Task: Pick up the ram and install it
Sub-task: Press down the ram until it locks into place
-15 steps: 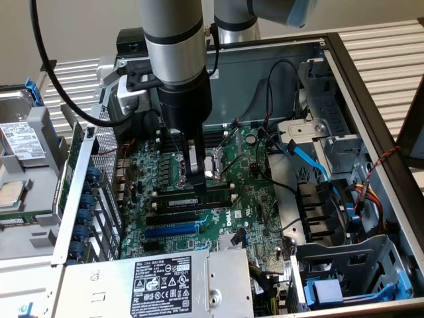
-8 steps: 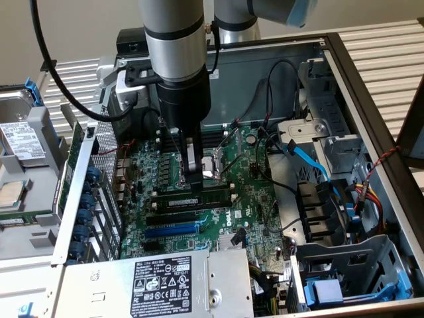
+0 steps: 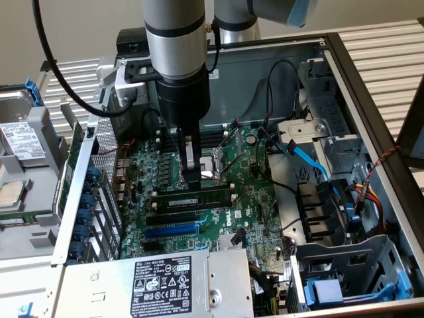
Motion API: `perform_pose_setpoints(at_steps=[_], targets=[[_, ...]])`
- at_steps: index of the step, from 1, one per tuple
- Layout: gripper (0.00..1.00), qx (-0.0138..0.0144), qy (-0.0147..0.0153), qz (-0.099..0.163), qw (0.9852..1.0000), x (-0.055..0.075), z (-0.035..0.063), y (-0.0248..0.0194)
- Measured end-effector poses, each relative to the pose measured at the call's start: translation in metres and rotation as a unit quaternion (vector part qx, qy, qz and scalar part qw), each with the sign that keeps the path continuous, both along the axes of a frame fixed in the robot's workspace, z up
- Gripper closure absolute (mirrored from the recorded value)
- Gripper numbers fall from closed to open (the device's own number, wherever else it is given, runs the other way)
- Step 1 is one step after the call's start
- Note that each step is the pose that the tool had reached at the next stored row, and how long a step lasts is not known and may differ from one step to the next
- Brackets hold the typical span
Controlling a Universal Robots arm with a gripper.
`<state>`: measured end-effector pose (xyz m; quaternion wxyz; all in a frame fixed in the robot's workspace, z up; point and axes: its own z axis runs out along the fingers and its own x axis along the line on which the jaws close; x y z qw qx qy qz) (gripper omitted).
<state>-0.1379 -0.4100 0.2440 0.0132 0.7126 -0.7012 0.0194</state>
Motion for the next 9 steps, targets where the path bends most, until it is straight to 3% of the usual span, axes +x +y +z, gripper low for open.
perform_pose_setpoints(at_steps=[9], targets=[[0.8,-0.0013,-0.0001,0.0,1.0,0.0019,0.0024,0.0012]])
